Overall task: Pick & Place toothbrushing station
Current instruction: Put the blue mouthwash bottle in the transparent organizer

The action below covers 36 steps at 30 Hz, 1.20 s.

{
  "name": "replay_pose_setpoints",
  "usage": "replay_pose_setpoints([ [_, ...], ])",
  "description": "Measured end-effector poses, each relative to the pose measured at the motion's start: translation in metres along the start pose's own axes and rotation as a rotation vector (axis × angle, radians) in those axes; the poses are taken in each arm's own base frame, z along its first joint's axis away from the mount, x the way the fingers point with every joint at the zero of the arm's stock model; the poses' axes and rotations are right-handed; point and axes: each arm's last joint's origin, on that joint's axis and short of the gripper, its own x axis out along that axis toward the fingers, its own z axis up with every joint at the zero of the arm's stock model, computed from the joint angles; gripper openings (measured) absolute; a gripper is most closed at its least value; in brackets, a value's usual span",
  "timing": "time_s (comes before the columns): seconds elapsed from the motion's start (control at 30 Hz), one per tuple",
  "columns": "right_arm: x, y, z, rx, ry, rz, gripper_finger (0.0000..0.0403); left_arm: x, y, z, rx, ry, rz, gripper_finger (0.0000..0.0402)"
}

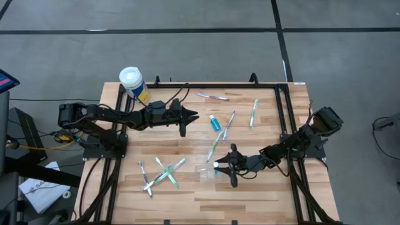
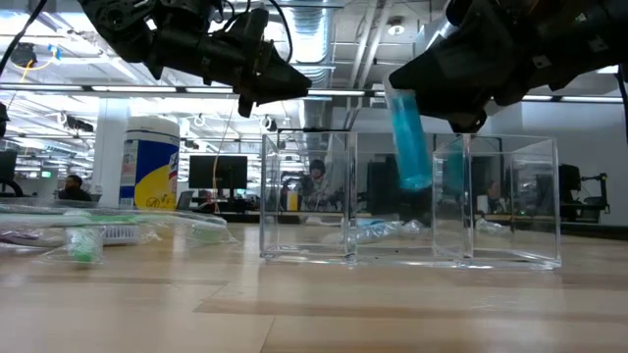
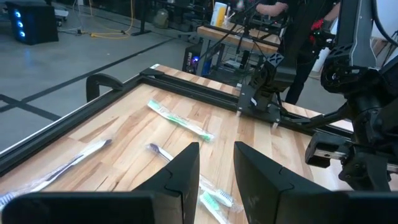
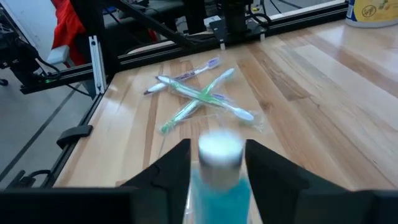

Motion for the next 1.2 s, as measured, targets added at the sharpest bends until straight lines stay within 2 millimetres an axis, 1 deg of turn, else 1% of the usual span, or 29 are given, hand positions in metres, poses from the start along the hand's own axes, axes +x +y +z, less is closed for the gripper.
replay_pose_setpoints([
  [0.07,0.0,0.0,0.0,-0.003,0.0,0.0,0.0156,0.0,0.0,0.0,0.0,0.001,0.0,0.0094],
  [0.13,0.0,0.0,0.0,-0.007,0.0,0.0,0.0155,0.0,0.0,0.0,0.0,0.0,0.0,0.0094],
  [0.4,0.0,0.0,0.002,-0.025,-0.012,0.003,0.0101,0.0,0.0,0.0,0.0,0.002,0.0,0.0094],
  [0.47,0.0,0.001,0.005,-0.025,-0.033,0.016,0.0095,0.0,0.0,0.0,-0.003,0.002,-0.001,0.0094],
  [0.57,-0.002,0.0,0.016,0.001,-0.091,0.033,0.0093,0.0,0.0,0.0,-0.022,0.003,-0.006,0.0094],
  [0.63,-0.006,-0.002,0.028,0.015,-0.137,0.041,0.0093,0.0,-0.001,0.0,-0.029,0.005,-0.016,0.0094],
  [0.73,-0.015,-0.008,0.052,0.025,-0.226,0.041,0.0093,0.0,-0.001,-0.002,-0.059,0.023,-0.037,0.0094],
  [0.8,-0.022,-0.015,0.071,0.04,-0.269,0.028,0.0093,0.0,0.003,-0.006,-0.108,0.079,-0.02,0.0094],
  [0.9,-0.034,-0.028,0.098,0.042,-0.269,-0.03,0.0093,-0.002,0.006,-0.017,-0.103,0.19,0.021,0.0094],
  [1.07,-0.057,-0.05,0.147,0.024,-0.238,-0.137,0.0093,-0.006,0.013,-0.032,0.0,0.357,0.061,0.0094],
  [1.13,-0.064,-0.057,0.165,0.01,-0.244,-0.155,0.0093,-0.006,0.014,-0.032,0.096,0.389,0.039,0.0094],
  [1.2,-0.07,-0.066,0.181,0.011,-0.25,-0.167,0.0093,-0.002,0.014,-0.023,0.208,0.38,0.019,0.0094],
])
